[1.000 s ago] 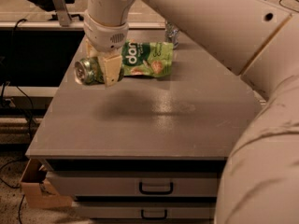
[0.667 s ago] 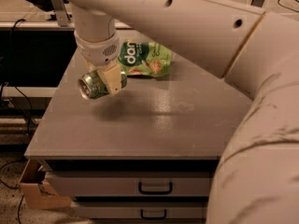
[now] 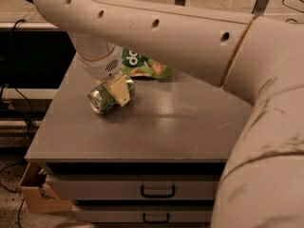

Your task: Knock green can over

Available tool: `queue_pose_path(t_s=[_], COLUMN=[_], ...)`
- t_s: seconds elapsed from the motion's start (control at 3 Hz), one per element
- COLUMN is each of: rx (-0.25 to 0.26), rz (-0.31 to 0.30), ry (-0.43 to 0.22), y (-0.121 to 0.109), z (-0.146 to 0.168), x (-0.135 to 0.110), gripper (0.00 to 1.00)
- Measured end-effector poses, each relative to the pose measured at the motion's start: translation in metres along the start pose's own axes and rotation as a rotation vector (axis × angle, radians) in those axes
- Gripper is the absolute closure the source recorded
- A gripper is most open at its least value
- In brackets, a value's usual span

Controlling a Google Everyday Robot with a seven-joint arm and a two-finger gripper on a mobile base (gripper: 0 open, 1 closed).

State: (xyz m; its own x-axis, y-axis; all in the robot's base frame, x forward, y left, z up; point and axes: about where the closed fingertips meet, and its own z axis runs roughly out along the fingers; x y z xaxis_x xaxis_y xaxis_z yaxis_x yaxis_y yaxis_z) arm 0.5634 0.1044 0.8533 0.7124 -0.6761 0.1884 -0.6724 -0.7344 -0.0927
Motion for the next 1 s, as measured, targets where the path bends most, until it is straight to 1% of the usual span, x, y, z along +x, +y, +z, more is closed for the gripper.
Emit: queue_pose_path(t_s=[1.0], rx=[0.013], rz=[-0.001], ry=[0.0], y=[-0.0029], z=[0.002], x=[-0.0005], gripper=[0.13])
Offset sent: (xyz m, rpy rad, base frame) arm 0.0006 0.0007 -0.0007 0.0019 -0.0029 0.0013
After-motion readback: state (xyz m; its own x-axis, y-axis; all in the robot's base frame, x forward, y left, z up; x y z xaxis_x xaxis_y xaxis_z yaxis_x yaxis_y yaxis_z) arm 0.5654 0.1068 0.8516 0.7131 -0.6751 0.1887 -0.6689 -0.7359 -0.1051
